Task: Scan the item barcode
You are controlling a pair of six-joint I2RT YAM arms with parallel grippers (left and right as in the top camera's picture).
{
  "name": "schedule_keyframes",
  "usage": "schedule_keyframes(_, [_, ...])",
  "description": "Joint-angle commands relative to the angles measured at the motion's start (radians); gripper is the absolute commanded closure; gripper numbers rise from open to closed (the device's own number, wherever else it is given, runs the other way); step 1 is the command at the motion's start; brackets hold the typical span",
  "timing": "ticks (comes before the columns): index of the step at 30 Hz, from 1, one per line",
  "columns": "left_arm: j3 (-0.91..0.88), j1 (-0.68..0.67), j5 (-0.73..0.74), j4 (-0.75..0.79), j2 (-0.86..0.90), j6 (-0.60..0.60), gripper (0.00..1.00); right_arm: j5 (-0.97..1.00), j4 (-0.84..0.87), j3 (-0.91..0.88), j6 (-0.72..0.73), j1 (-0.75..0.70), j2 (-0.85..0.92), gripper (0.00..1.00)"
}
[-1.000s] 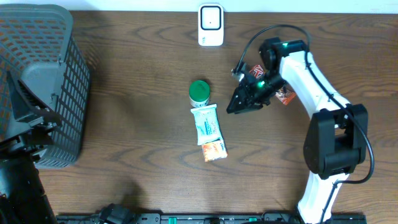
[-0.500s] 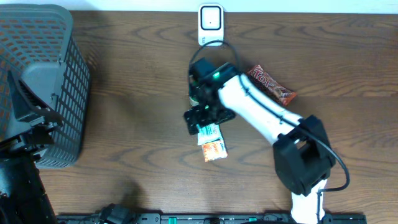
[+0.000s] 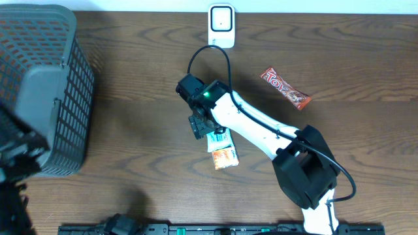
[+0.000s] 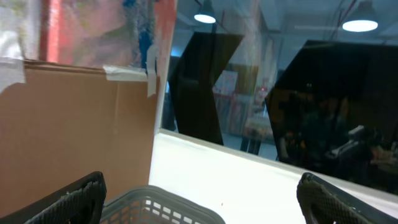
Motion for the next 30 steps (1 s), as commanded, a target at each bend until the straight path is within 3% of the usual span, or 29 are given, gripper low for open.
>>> schedule_keyframes(1, [-0.005, 0.006, -0.002, 0.000, -0.043, -0.005, 0.02, 0.016, 0.000, -0.004, 0.031, 0.005, 0.039, 0.12])
schedule_keyframes(15, [-0.009, 0.006, -0.002, -0.005, -0.102, -0.005, 0.02, 0.100, -0.002, -0.005, 0.038, 0.059, 0.109, 0.19])
schedule_keyframes(21, [-0.011, 0.006, -0.002, -0.005, -0.102, -0.005, 0.02, 0.151, -0.049, -0.005, 0.039, 0.060, 0.179, 0.49])
schedule_keyframes(25, [-0.011, 0.006, -0.002, -0.005, -0.102, -0.005, 0.02, 0.166, -0.081, -0.005, 0.047, 0.060, 0.209, 0.92])
schedule_keyframes(26, [-0.011, 0.006, -0.002, -0.005, -0.102, -0.005, 0.02, 0.162, -0.083, -0.005, 0.047, 0.060, 0.209, 0.97])
schedule_keyframes(30, [-0.011, 0.006, -0.002, -0.005, -0.102, -0.005, 0.02, 0.047, -0.116, 0.020, 0.005, 0.063, 0.187, 0.99])
